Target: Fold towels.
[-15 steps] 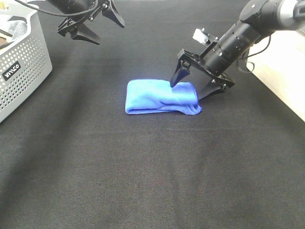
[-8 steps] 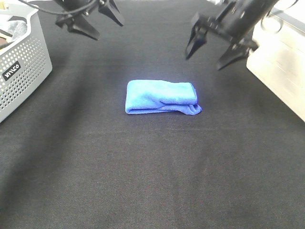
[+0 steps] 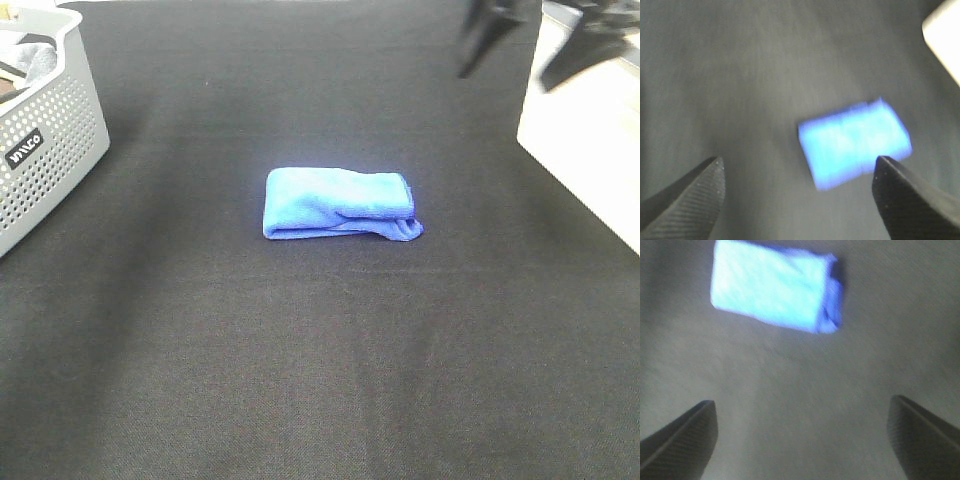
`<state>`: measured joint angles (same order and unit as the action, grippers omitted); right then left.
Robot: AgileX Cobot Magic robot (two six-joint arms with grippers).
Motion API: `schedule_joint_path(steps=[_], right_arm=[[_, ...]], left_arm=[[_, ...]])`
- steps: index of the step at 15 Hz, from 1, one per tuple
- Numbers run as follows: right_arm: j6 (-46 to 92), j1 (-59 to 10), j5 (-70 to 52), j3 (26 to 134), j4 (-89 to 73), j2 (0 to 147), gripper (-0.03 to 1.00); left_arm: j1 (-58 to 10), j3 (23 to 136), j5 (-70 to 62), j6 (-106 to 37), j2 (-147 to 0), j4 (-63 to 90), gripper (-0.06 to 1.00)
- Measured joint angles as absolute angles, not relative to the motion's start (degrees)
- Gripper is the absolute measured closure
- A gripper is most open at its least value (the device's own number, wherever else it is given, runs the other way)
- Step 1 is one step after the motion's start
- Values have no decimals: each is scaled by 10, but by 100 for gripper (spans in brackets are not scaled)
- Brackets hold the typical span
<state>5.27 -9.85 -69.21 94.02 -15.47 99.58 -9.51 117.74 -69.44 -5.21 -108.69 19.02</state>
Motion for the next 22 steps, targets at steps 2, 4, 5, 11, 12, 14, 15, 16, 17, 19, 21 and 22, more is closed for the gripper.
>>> schedule_joint_path(steps=[2, 4, 5, 11, 12, 14, 15, 16, 17, 19, 21, 22], right_arm=[[52, -99, -692, 868, -138, 920, 10], [51, -99, -692, 830, -133, 882, 10], [51, -99, -692, 785, -132, 838, 10], [49, -99, -667, 489, -103, 552, 10], [49, -99, -667, 449, -96, 504, 10], [49, -99, -664, 381, -83, 410, 10], [49, -99, -663, 358, -74, 364, 10], [49, -99, -663, 341, -66, 319, 10], [49, -99, -661, 328, -59, 272, 10], [49, -99, -654, 318, -54, 195, 10], [54, -99, -645, 309, -54, 140, 10], [58, -99, -641, 305, -54, 117, 10]], left_arm=[[-95, 1032, -694, -56, -955, 164, 17], [-95, 975, -695, -58, -903, 156, 17], [-95, 913, -695, -58, -847, 147, 17], [-95, 582, -698, -74, -521, 125, 17], [-95, 539, -698, -81, -469, 125, 17], [-95, 462, -698, -92, -369, 125, 17], [-95, 427, -694, -93, -312, 124, 17], [-95, 396, -682, -96, -267, 124, 17], [-95, 369, -669, -105, -215, 124, 17], [-95, 334, -645, -132, -132, 126, 17], [-95, 315, -615, -150, -92, 136, 17], [-95, 308, -604, -158, -88, 139, 17]])
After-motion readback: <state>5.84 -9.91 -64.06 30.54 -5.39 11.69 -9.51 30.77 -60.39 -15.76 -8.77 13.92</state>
